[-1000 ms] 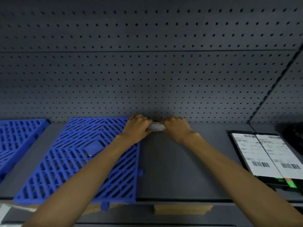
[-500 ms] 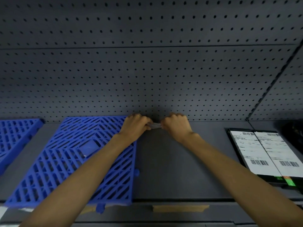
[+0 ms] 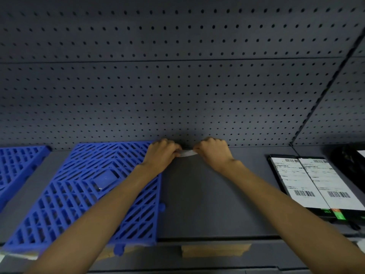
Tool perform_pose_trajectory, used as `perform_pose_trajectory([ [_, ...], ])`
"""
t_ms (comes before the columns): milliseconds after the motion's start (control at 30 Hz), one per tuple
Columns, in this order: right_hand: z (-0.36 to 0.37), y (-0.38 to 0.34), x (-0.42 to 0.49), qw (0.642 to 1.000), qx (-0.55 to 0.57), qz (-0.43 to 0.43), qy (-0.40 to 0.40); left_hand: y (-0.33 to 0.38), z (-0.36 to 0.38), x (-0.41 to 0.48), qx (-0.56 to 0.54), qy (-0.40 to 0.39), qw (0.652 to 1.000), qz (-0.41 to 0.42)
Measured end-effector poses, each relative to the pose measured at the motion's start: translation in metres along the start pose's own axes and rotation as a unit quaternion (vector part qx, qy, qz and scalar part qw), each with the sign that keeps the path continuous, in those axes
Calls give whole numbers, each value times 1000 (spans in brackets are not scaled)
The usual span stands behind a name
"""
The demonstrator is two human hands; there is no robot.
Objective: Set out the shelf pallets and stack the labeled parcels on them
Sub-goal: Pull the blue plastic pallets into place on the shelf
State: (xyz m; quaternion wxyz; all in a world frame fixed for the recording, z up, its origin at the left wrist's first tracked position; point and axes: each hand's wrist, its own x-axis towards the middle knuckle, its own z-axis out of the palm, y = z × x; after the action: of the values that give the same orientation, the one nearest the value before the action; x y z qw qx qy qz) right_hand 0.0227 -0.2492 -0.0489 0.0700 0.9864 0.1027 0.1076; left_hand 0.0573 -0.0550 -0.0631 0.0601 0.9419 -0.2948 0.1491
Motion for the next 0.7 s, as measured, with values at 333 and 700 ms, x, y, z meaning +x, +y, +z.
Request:
perform_pose_trajectory([
  [333, -37, -16, 5, 995, 25, -9, 100, -17, -37, -13, 25, 83, 996, -27],
  [700, -71, -149, 43, 983, 30, -121, 137, -114, -99, -115, 85, 117, 985, -92],
])
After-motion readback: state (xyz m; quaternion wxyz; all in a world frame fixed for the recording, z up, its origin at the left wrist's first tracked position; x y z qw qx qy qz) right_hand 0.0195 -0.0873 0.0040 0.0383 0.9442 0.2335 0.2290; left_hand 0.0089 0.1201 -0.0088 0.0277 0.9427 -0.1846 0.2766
